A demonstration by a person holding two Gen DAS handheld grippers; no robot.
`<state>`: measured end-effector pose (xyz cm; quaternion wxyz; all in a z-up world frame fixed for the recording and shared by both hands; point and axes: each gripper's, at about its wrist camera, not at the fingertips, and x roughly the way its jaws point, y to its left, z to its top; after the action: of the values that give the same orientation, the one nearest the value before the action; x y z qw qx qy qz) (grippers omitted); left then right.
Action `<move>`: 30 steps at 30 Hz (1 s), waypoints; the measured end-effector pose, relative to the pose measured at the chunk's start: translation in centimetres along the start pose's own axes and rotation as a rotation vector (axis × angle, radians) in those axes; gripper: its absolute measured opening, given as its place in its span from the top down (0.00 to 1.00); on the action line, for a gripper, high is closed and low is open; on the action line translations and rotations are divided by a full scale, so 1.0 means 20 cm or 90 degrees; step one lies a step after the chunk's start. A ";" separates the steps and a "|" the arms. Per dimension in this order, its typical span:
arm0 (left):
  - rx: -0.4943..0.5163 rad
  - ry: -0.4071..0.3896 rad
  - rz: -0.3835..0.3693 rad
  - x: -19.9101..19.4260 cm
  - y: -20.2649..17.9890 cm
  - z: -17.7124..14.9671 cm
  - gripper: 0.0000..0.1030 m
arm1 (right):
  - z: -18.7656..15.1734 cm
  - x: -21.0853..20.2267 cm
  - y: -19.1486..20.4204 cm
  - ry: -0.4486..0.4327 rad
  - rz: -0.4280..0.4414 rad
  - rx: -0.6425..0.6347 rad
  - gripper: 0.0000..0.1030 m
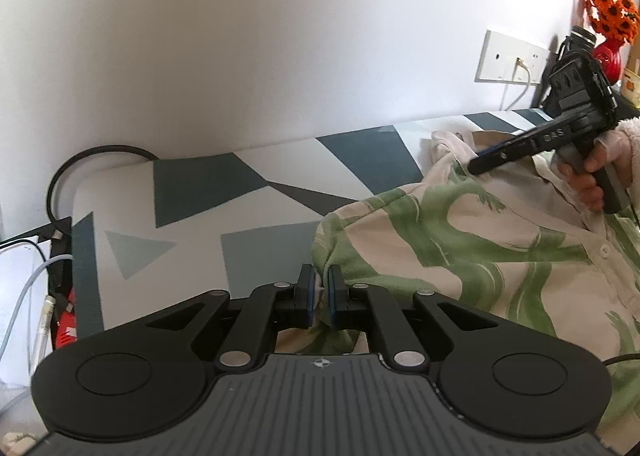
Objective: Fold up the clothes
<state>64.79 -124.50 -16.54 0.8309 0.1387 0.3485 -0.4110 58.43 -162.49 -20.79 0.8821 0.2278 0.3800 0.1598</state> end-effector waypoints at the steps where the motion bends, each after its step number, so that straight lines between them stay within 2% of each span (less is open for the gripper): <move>1: 0.002 0.002 0.004 0.00 -0.01 0.00 0.93 | 0.00 0.01 0.00 0.013 0.019 0.004 0.72; 3: 0.010 0.006 0.013 0.00 -0.02 0.00 0.93 | -0.02 0.01 0.03 0.029 0.023 -0.013 0.86; 5: 0.018 0.013 0.019 0.01 -0.03 0.01 0.93 | -0.02 -0.01 0.02 0.013 0.005 -0.009 0.97; 6: 0.022 0.020 0.019 0.02 -0.03 0.02 0.92 | 0.00 -0.04 0.02 -0.002 -0.004 0.004 0.97; 8: 0.033 0.041 0.020 0.02 -0.04 0.02 0.75 | 0.02 -0.09 -0.01 -0.046 -0.015 0.036 0.98; 9: 0.044 0.046 0.025 0.02 -0.05 0.02 0.54 | 0.03 -0.12 -0.02 -0.067 -0.014 0.054 0.99; 10: 0.053 0.046 0.024 0.02 -0.05 0.00 0.37 | 0.04 -0.14 -0.04 -0.082 -0.008 0.067 0.99; 14: 0.072 0.066 -0.005 0.01 -0.06 -0.03 0.37 | 0.05 -0.17 -0.04 -0.085 0.018 0.072 0.99; 15: 0.075 0.075 -0.006 0.03 -0.06 -0.04 0.38 | 0.05 -0.14 -0.04 -0.073 0.019 0.066 0.99; 17: 0.078 0.080 0.004 0.04 -0.07 -0.04 0.53 | 0.03 -0.10 -0.03 -0.047 0.020 0.061 0.98; 19: 0.075 0.078 0.019 0.04 -0.08 -0.04 0.75 | 0.02 -0.06 -0.02 -0.038 -0.009 0.049 0.88; 20: 0.065 0.074 0.029 0.03 -0.07 -0.03 0.80 | 0.02 -0.05 -0.02 -0.039 -0.024 0.041 0.77; 21: 0.055 0.069 0.038 0.02 -0.06 -0.03 0.87 | 0.01 -0.04 -0.01 -0.039 -0.038 0.033 0.73; 23: 0.049 0.049 0.058 -0.01 -0.06 -0.01 0.90 | 0.01 -0.03 -0.01 -0.032 -0.038 0.021 0.73; 25: 0.054 0.036 0.069 -0.04 -0.06 0.00 0.92 | 0.01 -0.01 0.00 -0.024 -0.032 0.012 0.78; 26: 0.056 0.030 0.073 -0.06 -0.06 0.00 0.93 | 0.01 -0.01 0.00 -0.030 -0.040 0.009 0.89; 27: 0.063 0.025 0.080 -0.07 -0.07 0.01 0.94 | 0.02 -0.02 0.01 -0.036 -0.048 0.006 0.97; 30: 0.082 0.012 0.110 -0.09 -0.09 0.03 0.95 | 0.04 -0.02 0.03 -0.055 -0.072 -0.002 0.98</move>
<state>62.84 -124.94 -14.87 0.8491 0.2254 0.3158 -0.3583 58.63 -162.38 -19.70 0.9057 0.2108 0.3538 0.1003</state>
